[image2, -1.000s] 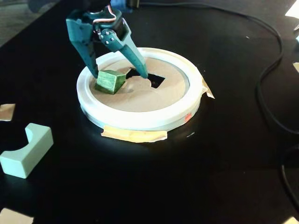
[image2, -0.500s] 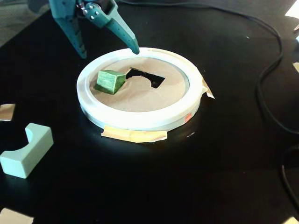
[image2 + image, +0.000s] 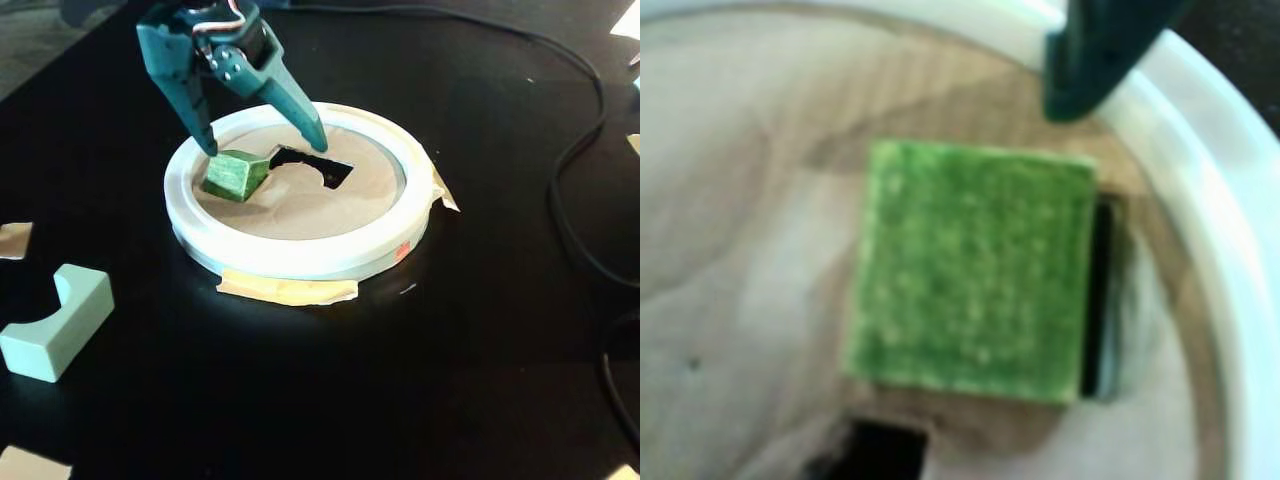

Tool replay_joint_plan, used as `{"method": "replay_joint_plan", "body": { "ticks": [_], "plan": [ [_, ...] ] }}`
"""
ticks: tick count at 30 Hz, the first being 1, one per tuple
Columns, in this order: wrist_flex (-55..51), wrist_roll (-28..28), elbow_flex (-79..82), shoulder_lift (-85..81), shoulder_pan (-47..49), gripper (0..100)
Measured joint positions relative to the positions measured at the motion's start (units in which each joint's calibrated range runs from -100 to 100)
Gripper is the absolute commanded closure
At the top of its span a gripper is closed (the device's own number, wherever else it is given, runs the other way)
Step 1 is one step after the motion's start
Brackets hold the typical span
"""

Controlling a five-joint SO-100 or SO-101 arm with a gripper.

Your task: Pick up the square block and drop it in corresponding square shaped hole

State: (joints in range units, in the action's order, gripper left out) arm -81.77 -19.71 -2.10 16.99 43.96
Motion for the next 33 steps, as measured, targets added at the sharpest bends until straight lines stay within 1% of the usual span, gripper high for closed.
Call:
{"method": "replay_joint_plan", "body": {
  "ticks": [7,16,23,33],
  "plan": [
    [0.00,1.51,0.00,0.27,-3.60,0],
    [3.88,1.66,0.00,0.98,-3.40,0],
    [4.07,1.66,-0.10,5.08,-3.30,0],
    [5.24,1.07,0.00,5.53,-2.40,0]
  ]
}}
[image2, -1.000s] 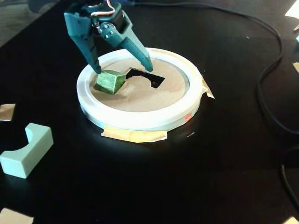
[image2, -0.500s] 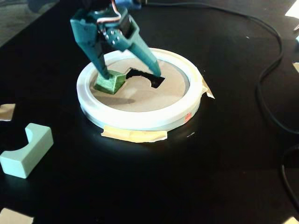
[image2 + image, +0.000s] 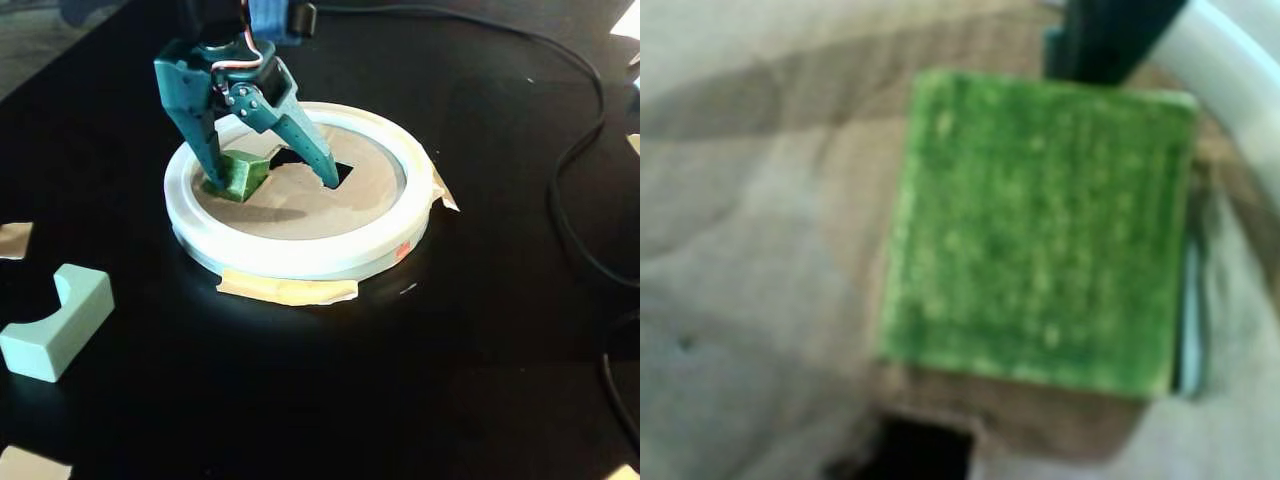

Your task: Pick up the square block and drop it in corresponding square shaped hole

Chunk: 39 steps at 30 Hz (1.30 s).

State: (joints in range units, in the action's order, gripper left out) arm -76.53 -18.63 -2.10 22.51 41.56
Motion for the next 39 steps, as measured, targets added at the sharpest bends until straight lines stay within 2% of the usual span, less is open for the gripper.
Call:
{"method": "replay_joint_plan", "body": {
  "ticks": [26,39],
  "plan": [
    [2.62,-8.69,0.29,0.00,1.50,0],
    [2.62,-9.47,0.29,0.00,2.00,0]
  ]
}}
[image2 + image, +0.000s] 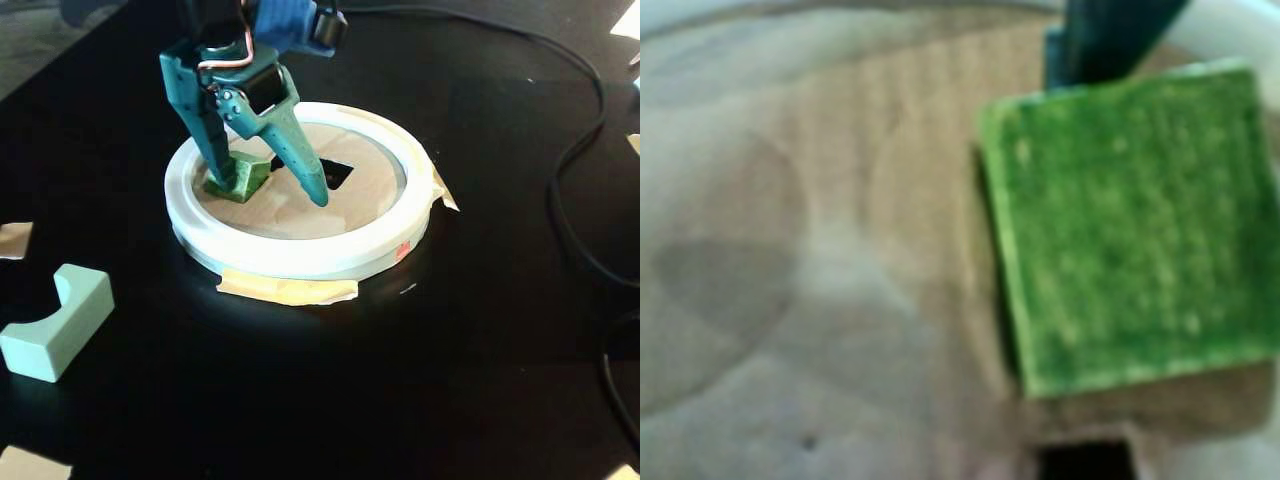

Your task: Pick up the square block and drop it in corresponding square shaped hole

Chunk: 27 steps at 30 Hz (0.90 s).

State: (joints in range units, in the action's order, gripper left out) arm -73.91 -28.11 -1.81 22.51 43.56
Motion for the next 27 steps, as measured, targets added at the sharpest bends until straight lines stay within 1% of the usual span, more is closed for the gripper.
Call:
{"method": "replay_joint_plan", "body": {
  "ticks": [5,9,11,15,27],
  "plan": [
    [0.39,-0.05,-0.29,-3.57,1.00,0],
    [3.98,-0.15,-2.24,-5.80,6.89,0],
    [4.07,-0.15,-2.34,-5.80,7.89,0],
    [2.62,-0.15,-2.34,-5.80,7.39,0],
    [2.62,-0.15,-2.34,-5.80,7.79,0]
  ]
}}
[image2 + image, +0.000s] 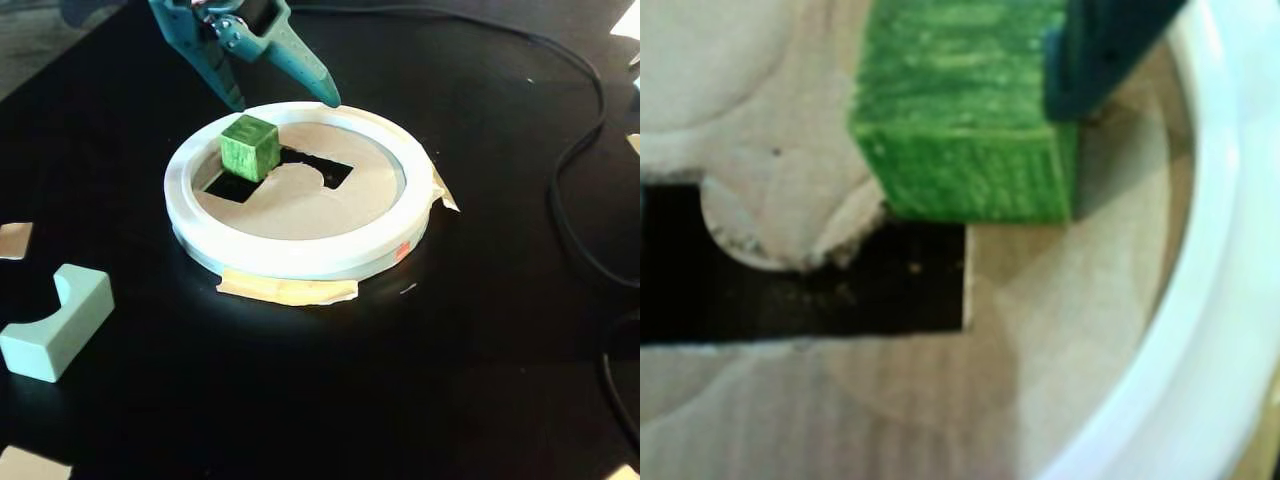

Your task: Pick up the square block and drop it in corresponding square shaped hole

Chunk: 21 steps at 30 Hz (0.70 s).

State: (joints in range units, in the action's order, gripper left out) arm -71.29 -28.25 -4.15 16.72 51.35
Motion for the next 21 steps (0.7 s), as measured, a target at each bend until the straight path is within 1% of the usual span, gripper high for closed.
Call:
{"method": "replay_joint_plan", "body": {
  "ticks": [13,21],
  "plan": [
    [0.00,0.00,0.00,0.00,-4.20,0],
    [0.68,0.00,5.86,-1.25,-6.59,0]
  ]
}}
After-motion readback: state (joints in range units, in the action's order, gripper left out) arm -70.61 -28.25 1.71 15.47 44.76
